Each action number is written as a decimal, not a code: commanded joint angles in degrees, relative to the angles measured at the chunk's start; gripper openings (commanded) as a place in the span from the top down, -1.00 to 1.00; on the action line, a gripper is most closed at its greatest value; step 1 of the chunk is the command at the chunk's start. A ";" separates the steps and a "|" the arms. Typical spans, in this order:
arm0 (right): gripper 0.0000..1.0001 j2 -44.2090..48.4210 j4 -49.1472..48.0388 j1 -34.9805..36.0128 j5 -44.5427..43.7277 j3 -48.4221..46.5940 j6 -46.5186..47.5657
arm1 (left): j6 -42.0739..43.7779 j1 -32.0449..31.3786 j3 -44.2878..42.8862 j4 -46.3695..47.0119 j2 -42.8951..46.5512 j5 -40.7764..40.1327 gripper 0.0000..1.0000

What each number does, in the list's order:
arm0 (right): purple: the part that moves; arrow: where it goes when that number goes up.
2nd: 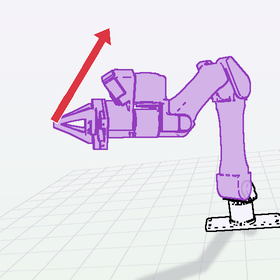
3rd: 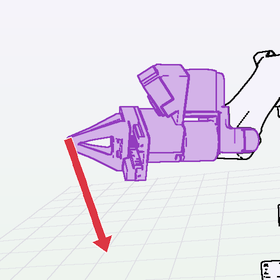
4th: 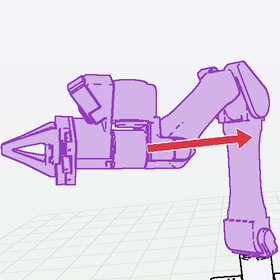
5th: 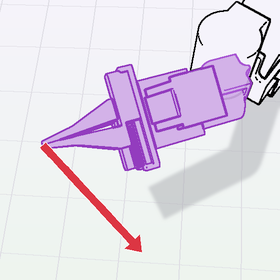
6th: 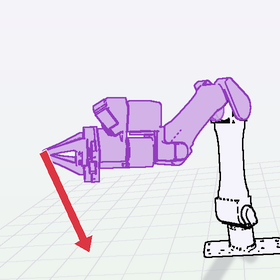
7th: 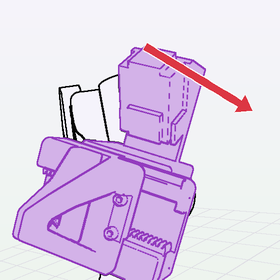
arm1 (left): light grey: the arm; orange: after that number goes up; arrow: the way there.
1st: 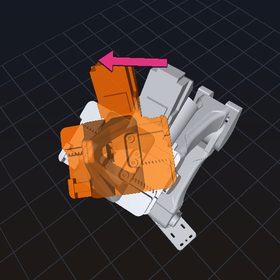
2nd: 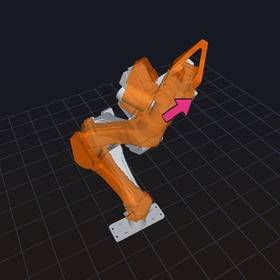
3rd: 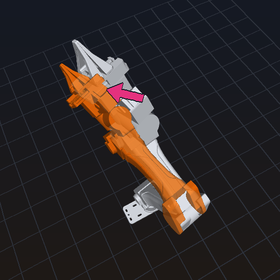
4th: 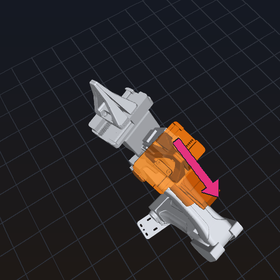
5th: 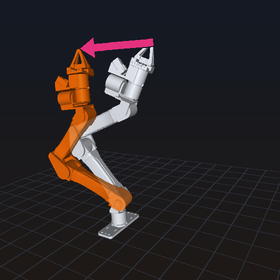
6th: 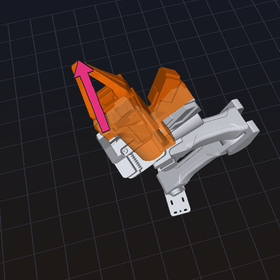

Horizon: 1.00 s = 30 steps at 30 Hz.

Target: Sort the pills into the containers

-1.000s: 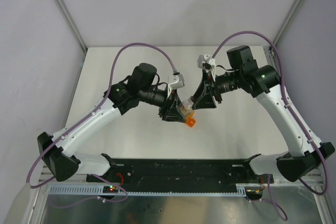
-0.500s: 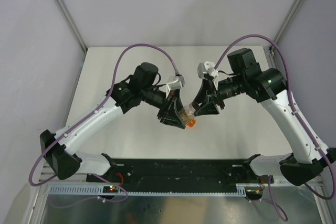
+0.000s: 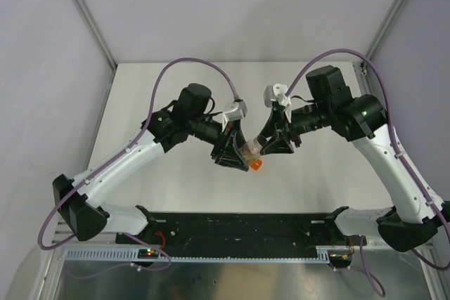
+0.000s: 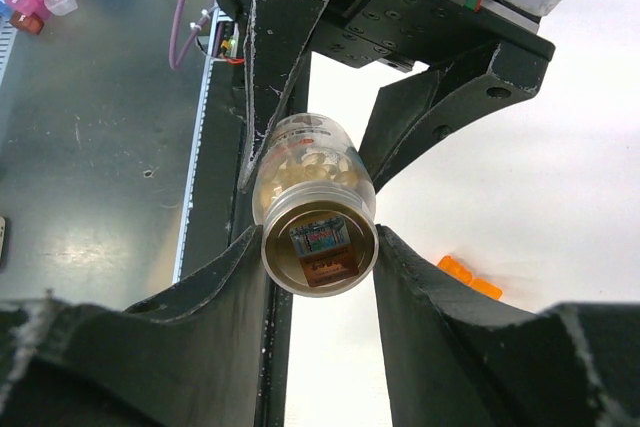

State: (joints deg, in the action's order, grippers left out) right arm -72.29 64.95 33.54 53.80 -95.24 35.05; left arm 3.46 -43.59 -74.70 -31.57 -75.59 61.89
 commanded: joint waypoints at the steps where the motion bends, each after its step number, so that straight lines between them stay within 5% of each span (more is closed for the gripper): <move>1: 0.85 0.82 -5.42 0.23 -1.84 -0.06 0.25 | -0.26 -0.05 -1.75 0.94 1.44 -1.24 0.99; 14: 1.00 0.71 -5.64 -0.61 -2.91 0.07 -0.98 | 0.79 0.18 -1.94 0.97 1.51 -5.34 -0.43; 23: 1.00 0.08 -5.53 -2.75 -6.84 -0.02 -1.96 | 1.76 2.52 -1.51 0.92 2.69 -9.11 -0.95; 30: 1.00 -2.86 -6.02 -5.19 -21.95 -0.16 -4.51 | 5.29 7.79 0.87 0.80 6.89 -25.24 -0.99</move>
State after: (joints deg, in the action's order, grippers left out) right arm -73.23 61.36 29.82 42.76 -94.72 32.99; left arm 5.45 -38.46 -74.67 -31.42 -73.03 47.72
